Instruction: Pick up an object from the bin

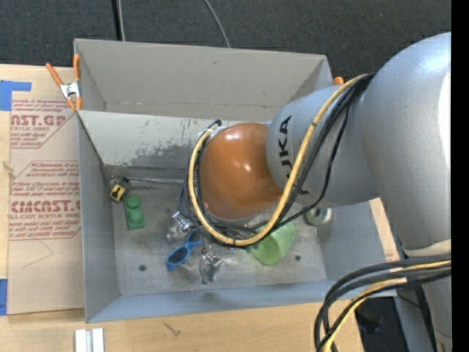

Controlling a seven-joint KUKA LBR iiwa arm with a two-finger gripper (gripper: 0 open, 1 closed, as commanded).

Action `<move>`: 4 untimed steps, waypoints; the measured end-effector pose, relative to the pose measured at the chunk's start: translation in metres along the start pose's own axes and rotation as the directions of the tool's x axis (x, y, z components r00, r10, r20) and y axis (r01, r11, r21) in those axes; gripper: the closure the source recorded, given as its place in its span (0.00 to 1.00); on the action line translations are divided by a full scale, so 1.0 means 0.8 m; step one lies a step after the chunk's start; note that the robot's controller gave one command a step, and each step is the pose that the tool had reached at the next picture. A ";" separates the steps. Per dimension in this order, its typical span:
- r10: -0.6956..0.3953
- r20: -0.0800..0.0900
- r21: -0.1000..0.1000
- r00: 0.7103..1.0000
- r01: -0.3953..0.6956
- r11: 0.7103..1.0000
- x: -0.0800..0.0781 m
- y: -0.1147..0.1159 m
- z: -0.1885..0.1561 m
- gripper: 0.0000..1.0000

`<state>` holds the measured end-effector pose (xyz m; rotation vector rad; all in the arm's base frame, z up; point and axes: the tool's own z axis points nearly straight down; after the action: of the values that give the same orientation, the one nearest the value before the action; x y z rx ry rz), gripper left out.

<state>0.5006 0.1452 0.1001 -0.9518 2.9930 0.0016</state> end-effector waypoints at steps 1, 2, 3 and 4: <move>-0.049 0.001 0.000 0.999 0.049 0.999 -0.017 0.002 0.001 0.00; -0.176 0.006 0.000 0.984 0.176 0.984 -0.030 -0.008 0.034 0.00; -0.236 0.007 0.006 0.972 0.236 0.972 -0.029 0.007 0.034 0.00; -0.235 0.006 0.005 0.972 0.235 0.972 -0.030 0.007 0.029 1.00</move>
Offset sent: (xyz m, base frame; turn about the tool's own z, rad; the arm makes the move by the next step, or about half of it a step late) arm 0.0102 0.0082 -0.0001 -0.0490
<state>0.5168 0.1639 0.0770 -1.2962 2.8519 -0.0018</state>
